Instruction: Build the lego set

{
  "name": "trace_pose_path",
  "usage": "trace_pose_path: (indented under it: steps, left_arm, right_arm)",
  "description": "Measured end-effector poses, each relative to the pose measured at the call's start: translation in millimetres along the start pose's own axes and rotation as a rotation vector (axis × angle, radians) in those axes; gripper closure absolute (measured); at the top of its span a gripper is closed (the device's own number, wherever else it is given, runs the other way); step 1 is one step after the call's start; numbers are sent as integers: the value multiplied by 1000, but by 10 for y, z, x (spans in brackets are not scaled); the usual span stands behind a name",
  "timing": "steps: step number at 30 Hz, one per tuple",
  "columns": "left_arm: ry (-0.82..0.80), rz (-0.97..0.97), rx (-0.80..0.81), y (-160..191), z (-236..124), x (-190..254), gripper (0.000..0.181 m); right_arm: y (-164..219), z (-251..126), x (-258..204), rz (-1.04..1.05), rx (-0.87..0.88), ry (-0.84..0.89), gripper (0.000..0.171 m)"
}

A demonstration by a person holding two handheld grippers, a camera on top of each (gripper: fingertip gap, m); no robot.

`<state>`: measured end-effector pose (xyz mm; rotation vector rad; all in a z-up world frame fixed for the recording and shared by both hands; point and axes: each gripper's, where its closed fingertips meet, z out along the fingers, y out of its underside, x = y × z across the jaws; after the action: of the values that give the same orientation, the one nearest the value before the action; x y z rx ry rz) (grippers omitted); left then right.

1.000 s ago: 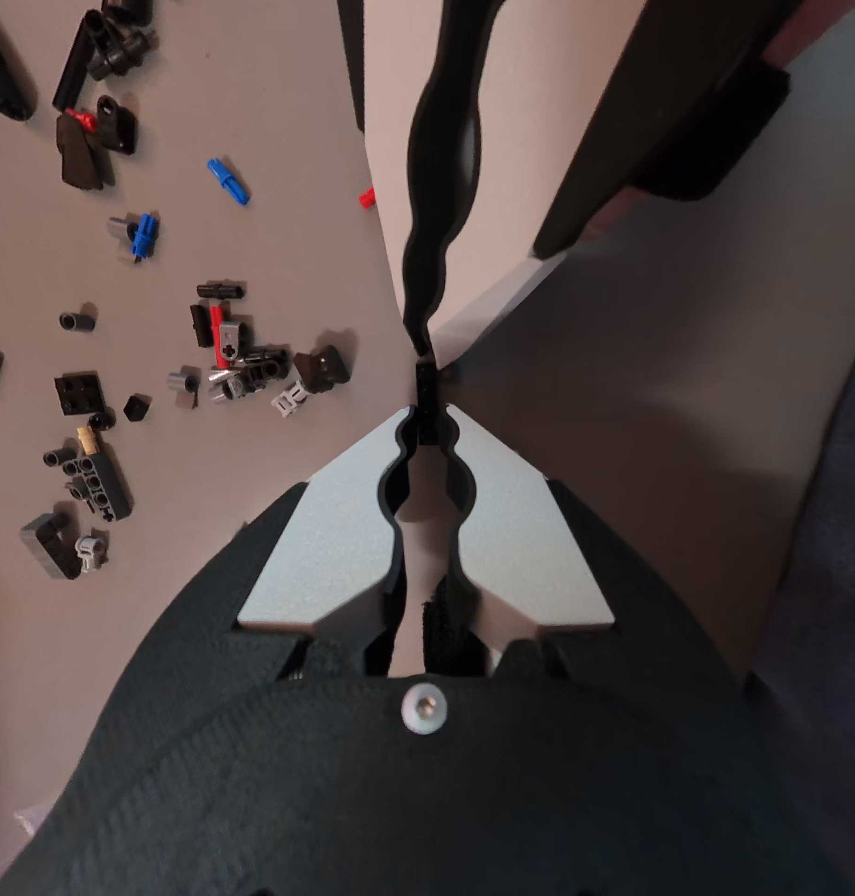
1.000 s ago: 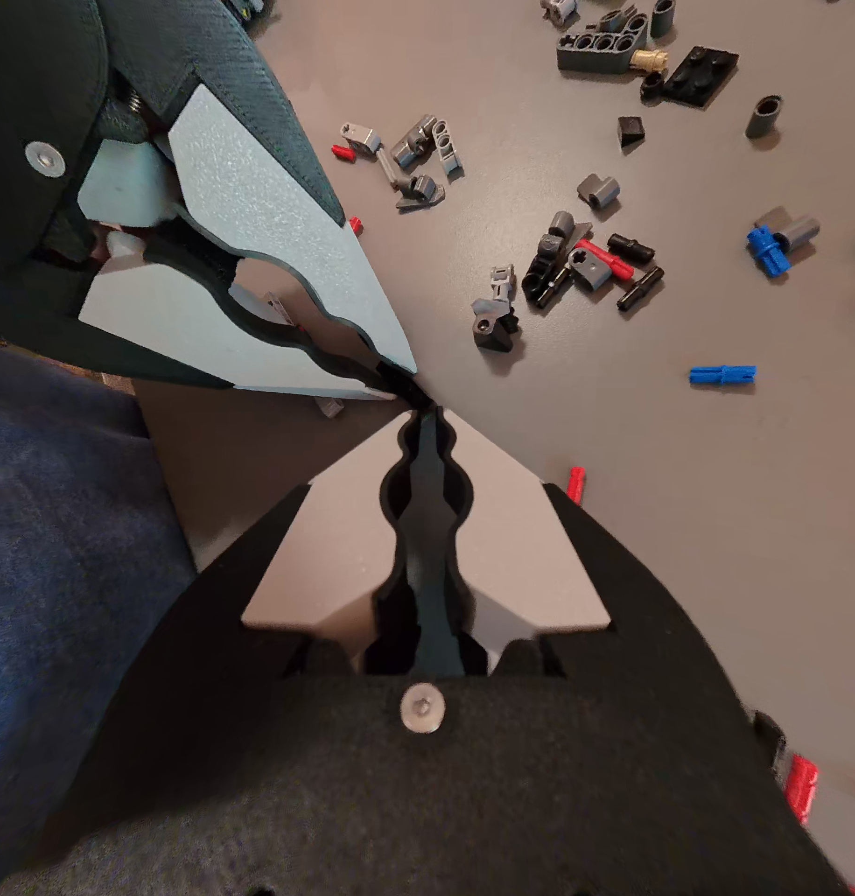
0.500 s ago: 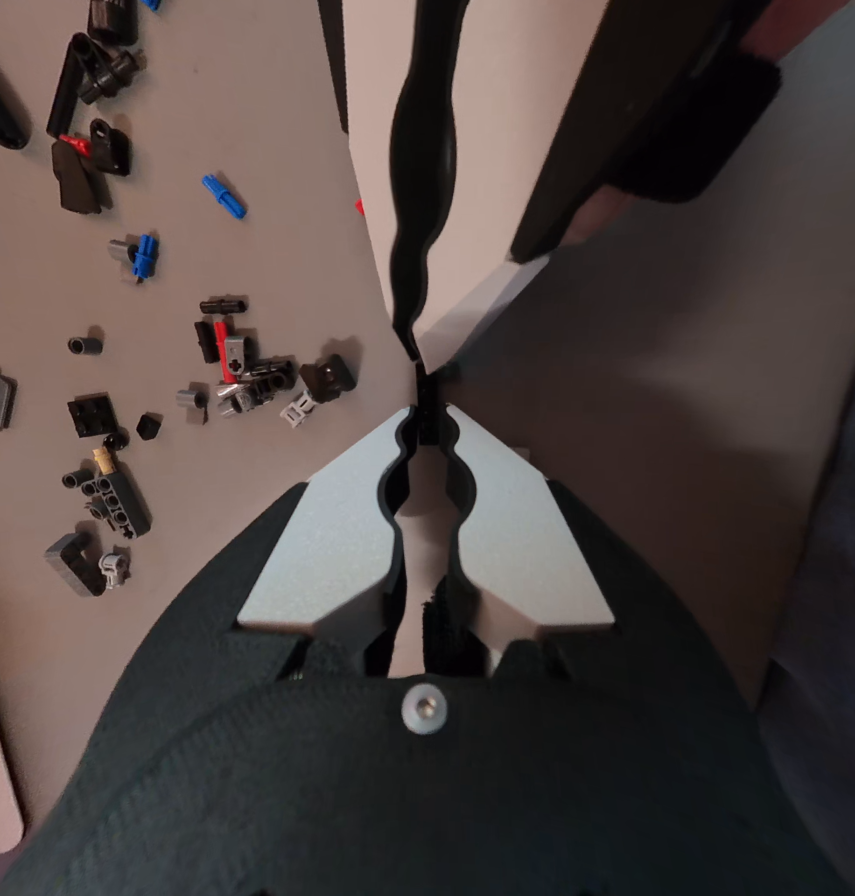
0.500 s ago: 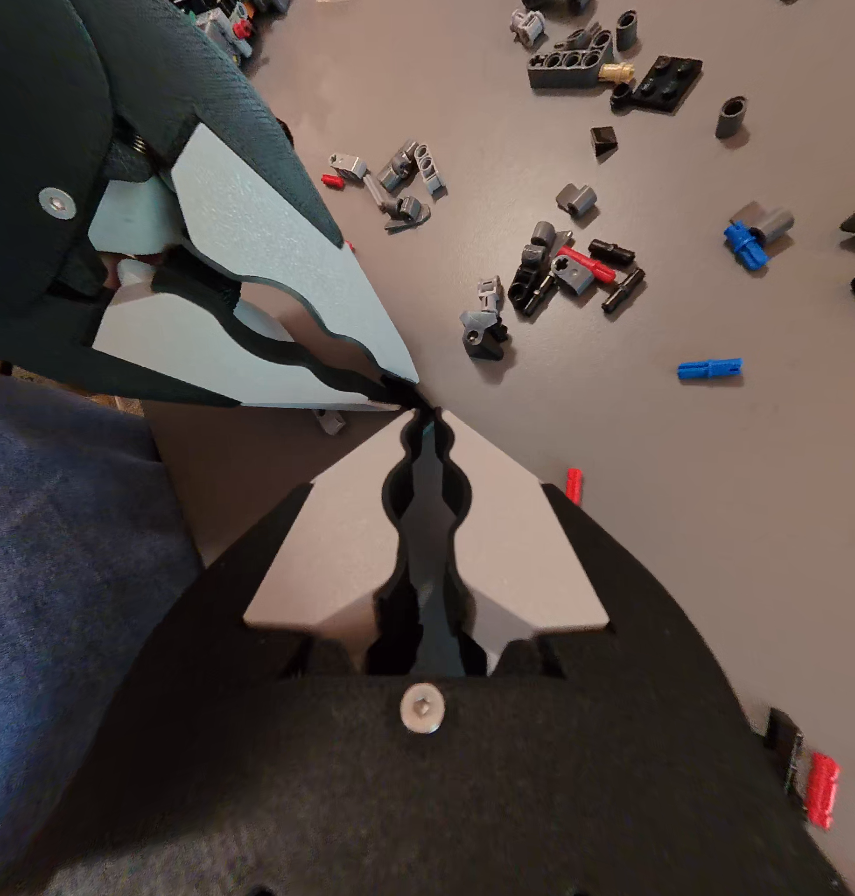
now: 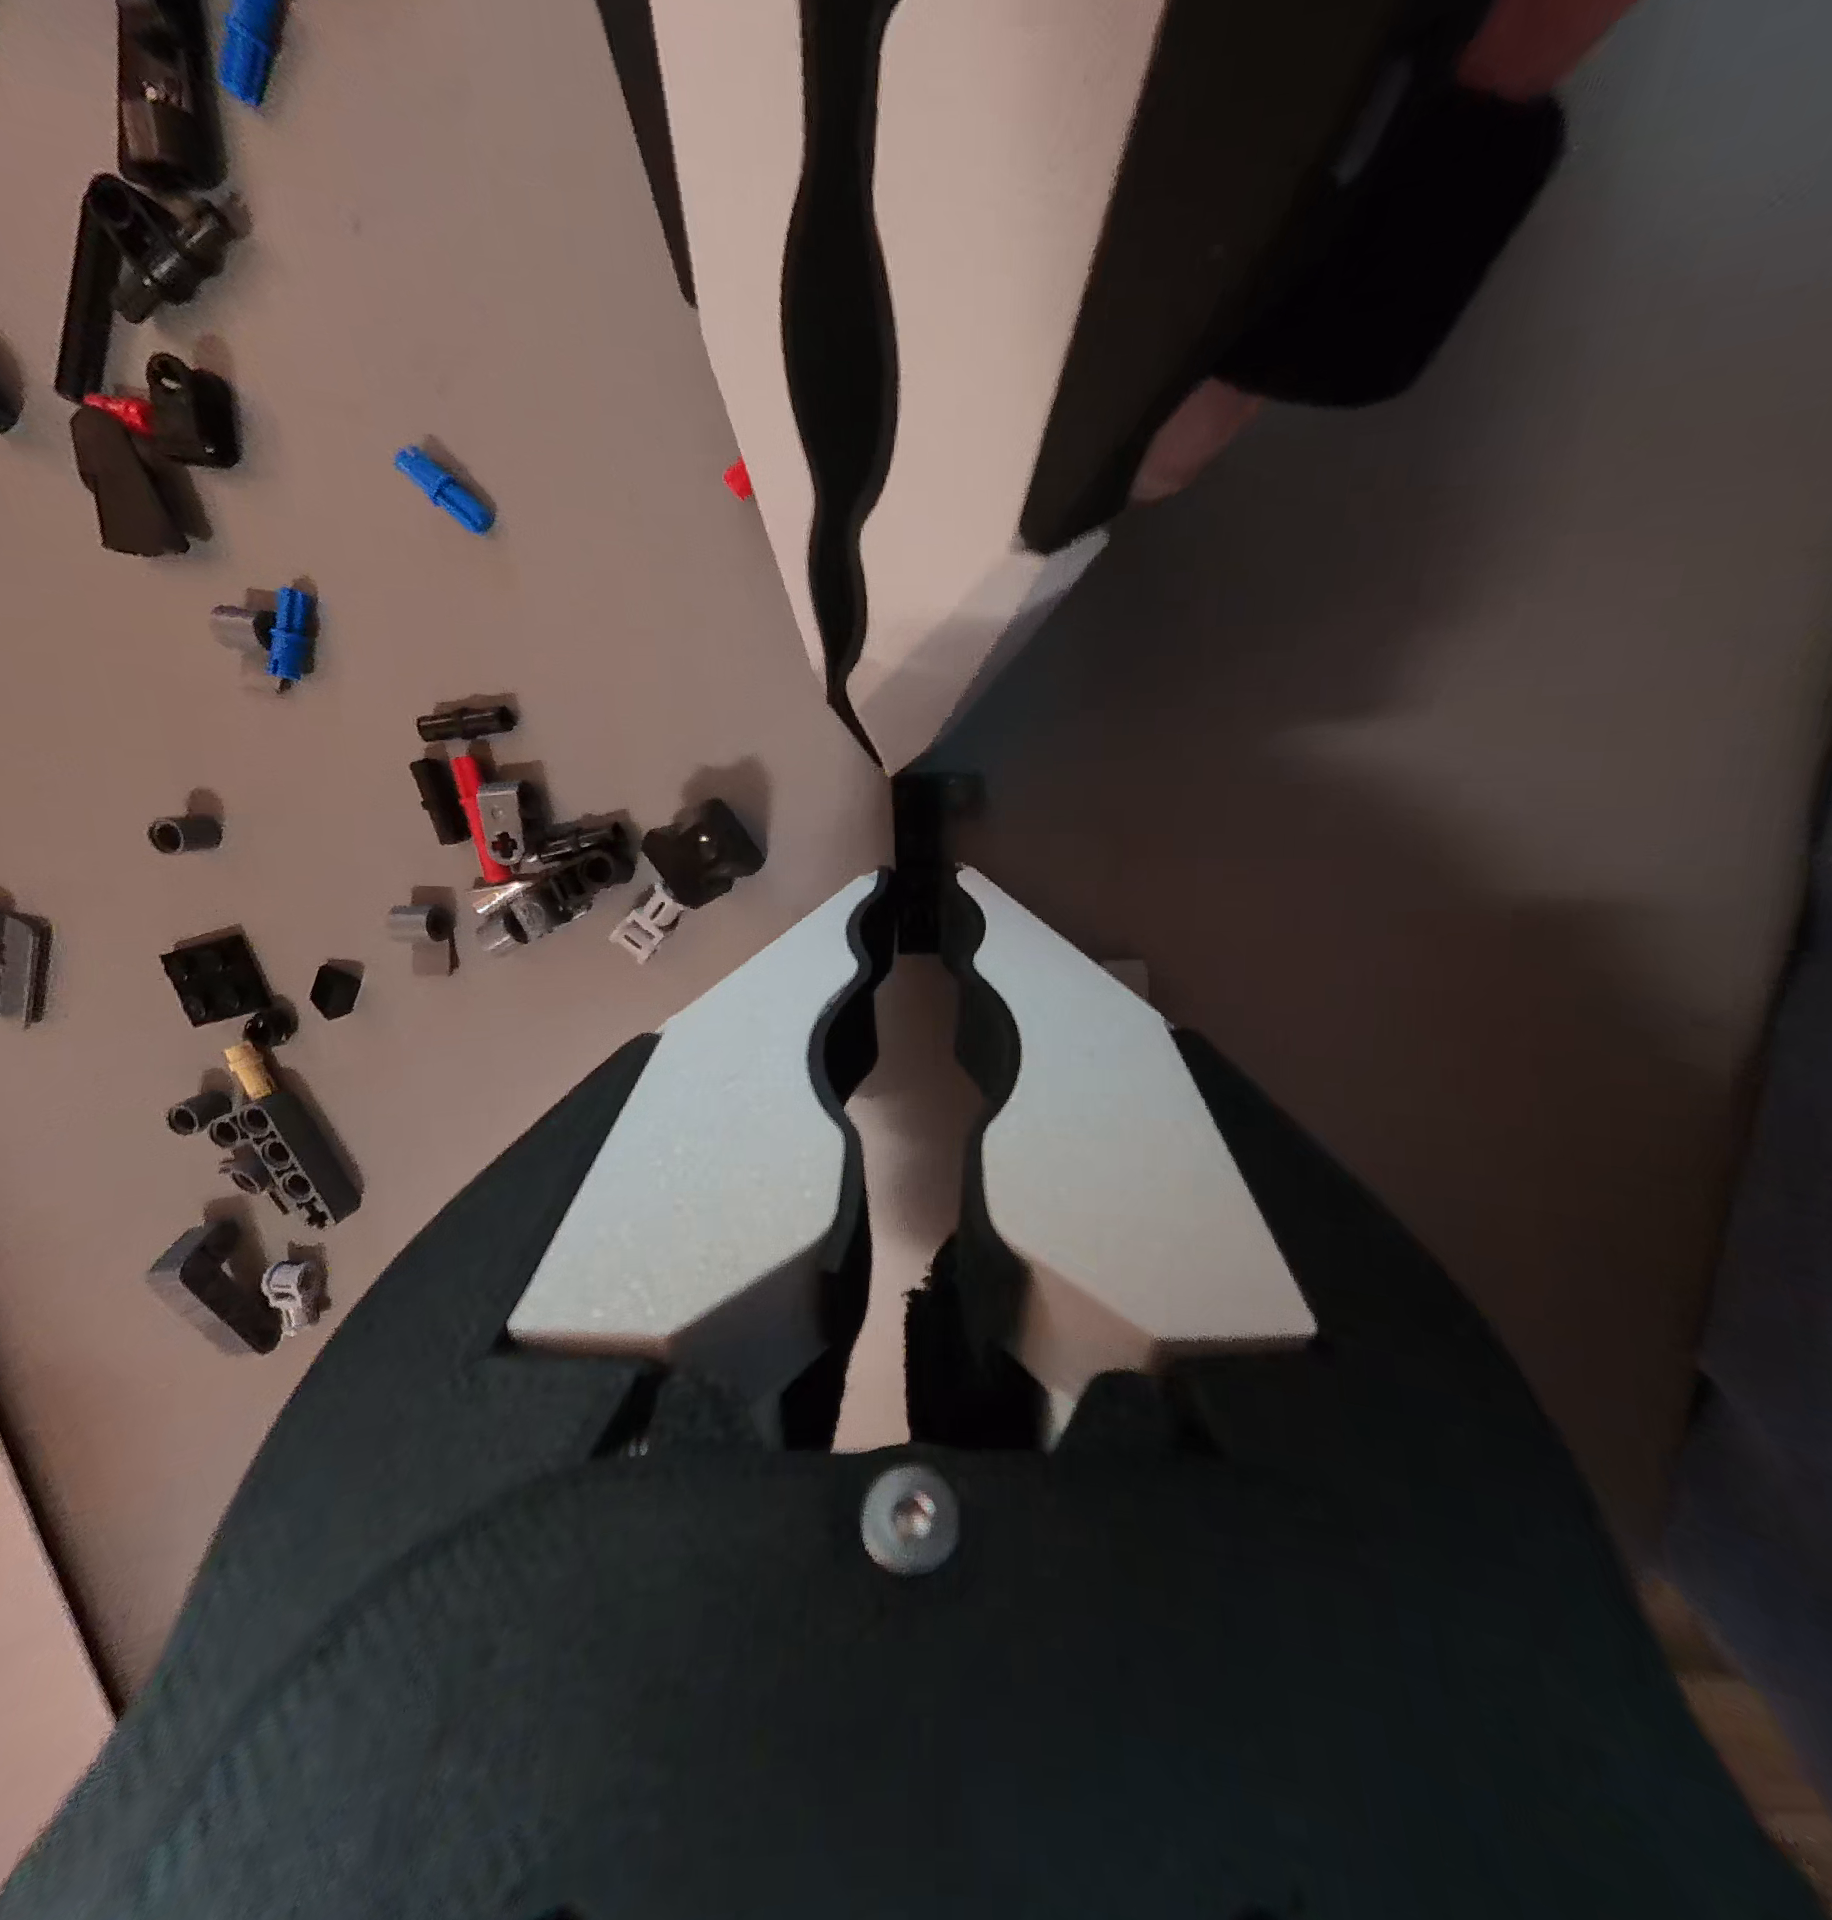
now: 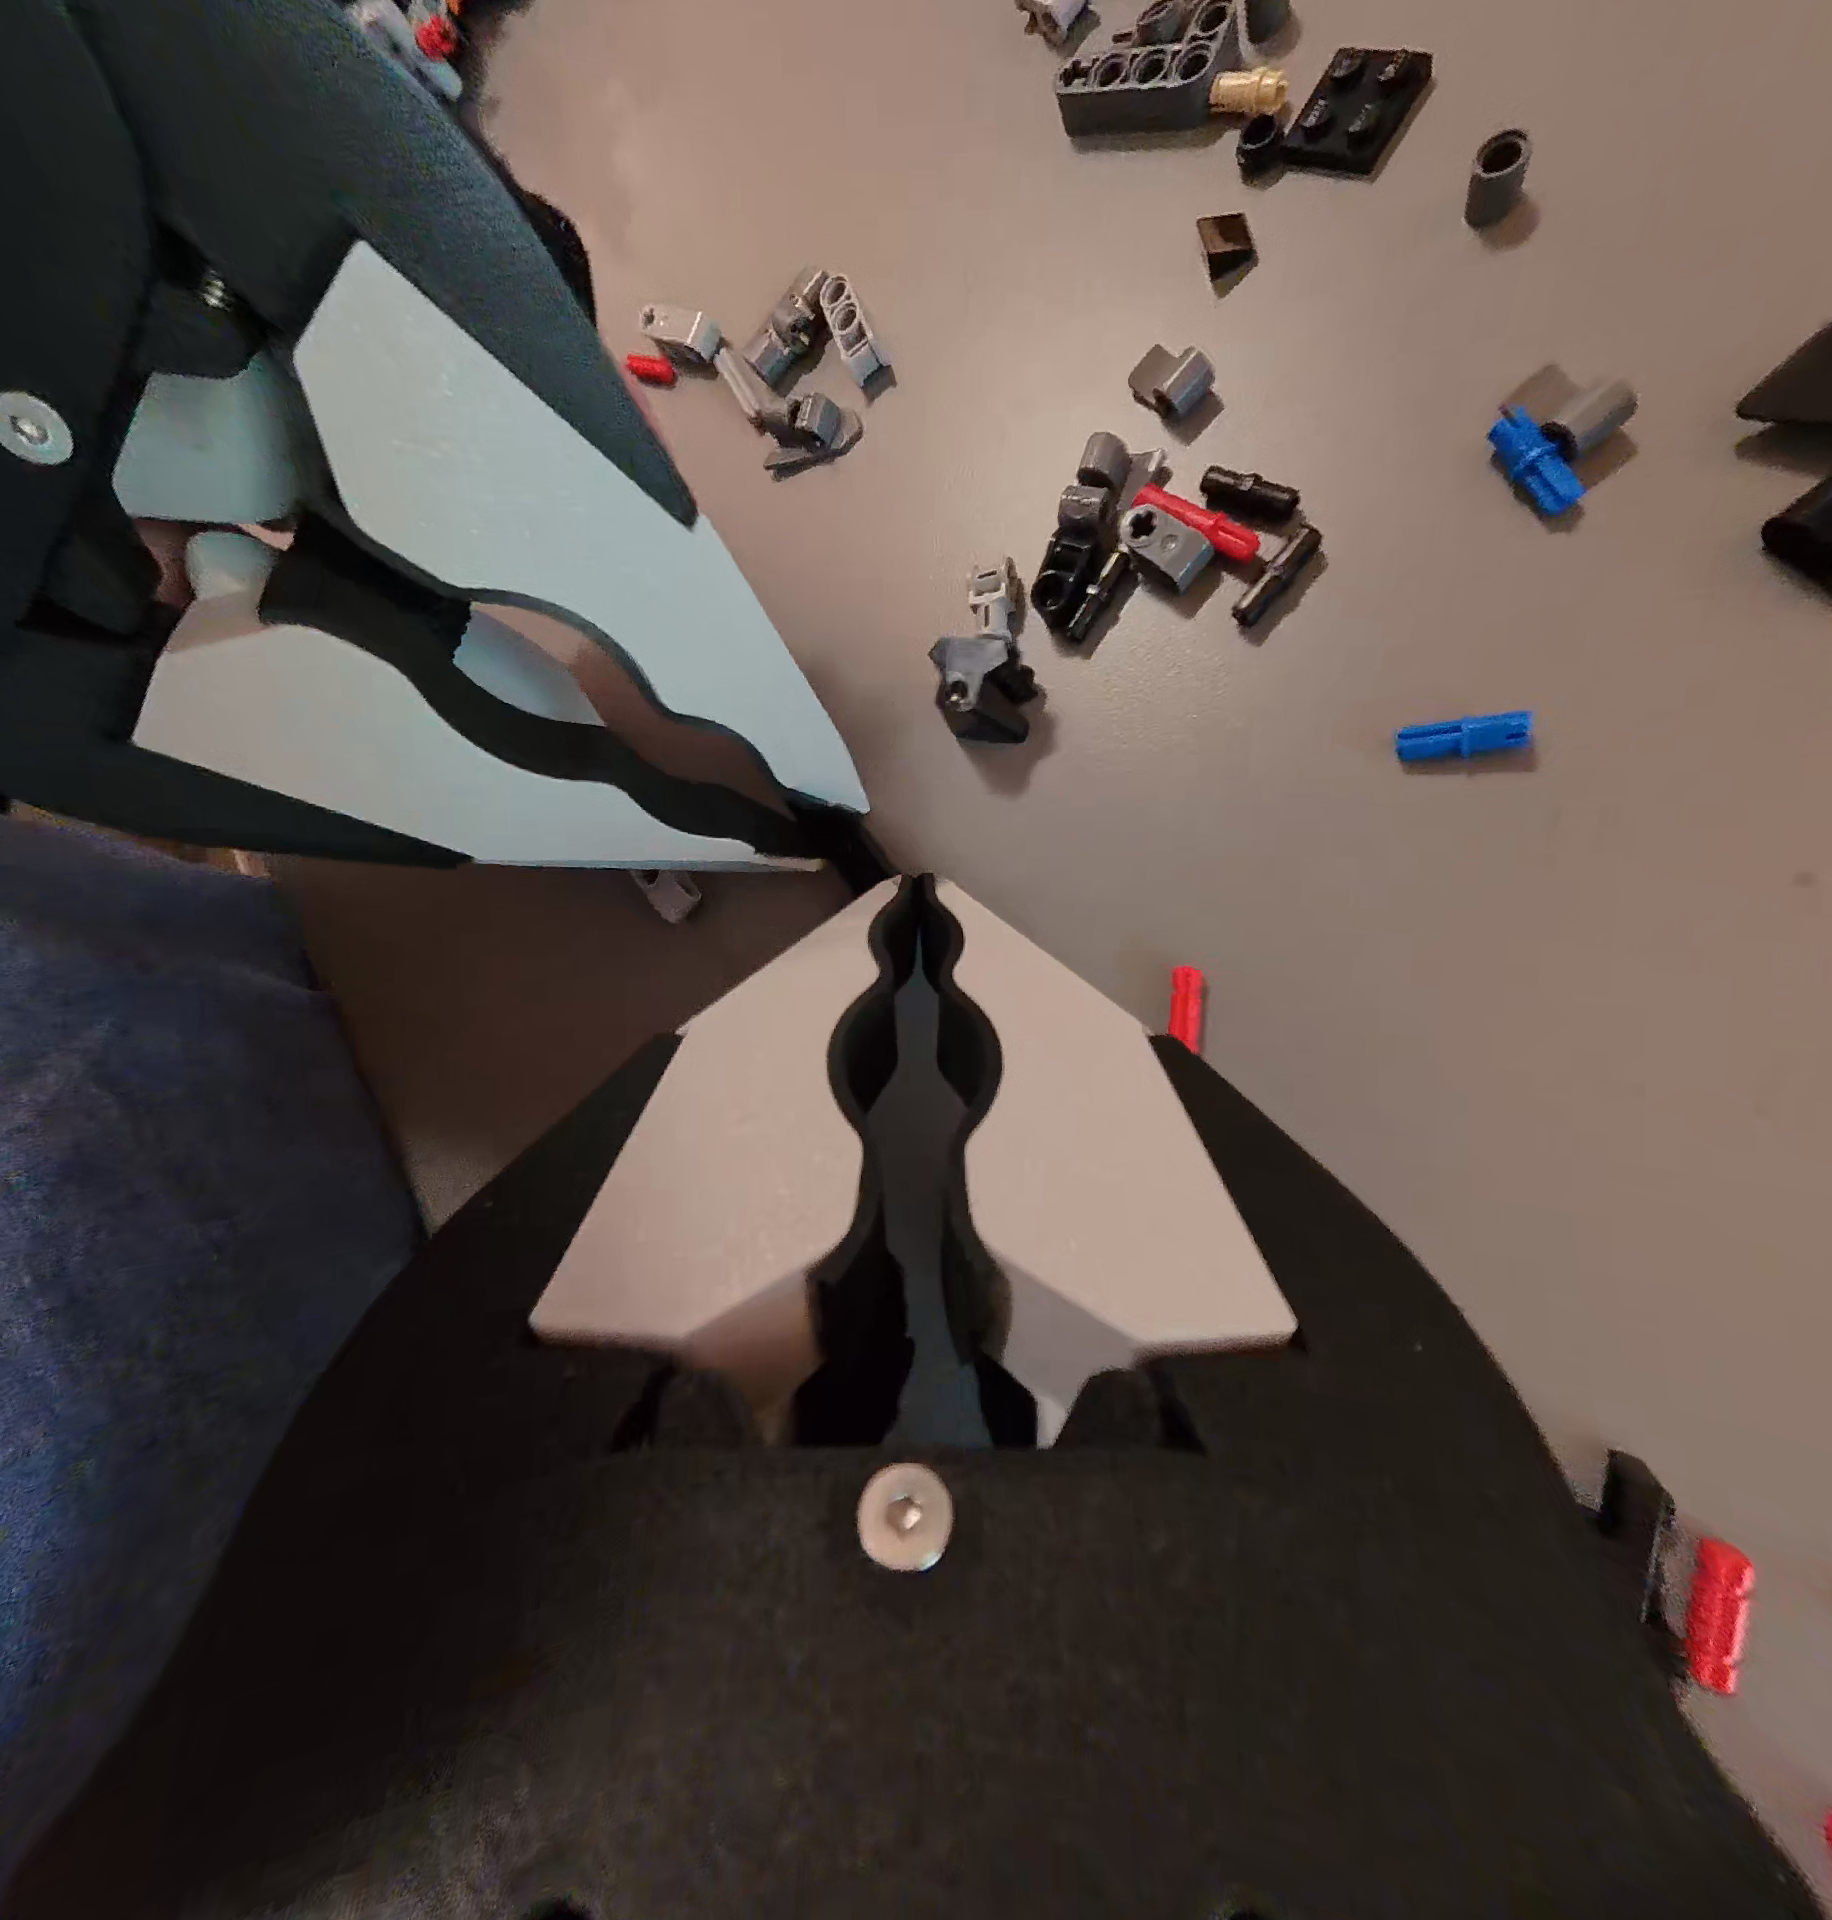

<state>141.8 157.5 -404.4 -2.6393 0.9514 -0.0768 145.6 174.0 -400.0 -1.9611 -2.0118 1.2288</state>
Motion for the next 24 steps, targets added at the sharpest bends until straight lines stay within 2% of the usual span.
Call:
trace_pose_path:
  steps: [13, 24]
  left_arm:
    - [4, -24, 50, -2, -1, -5, 174]
    - [-32, -30, 74, 43, -23, -50, 161]
  right_arm:
    - [31, -209, 45, 34, 79, -18, 171]
    - [43, -283, -28, 22, 114, -6, 171]
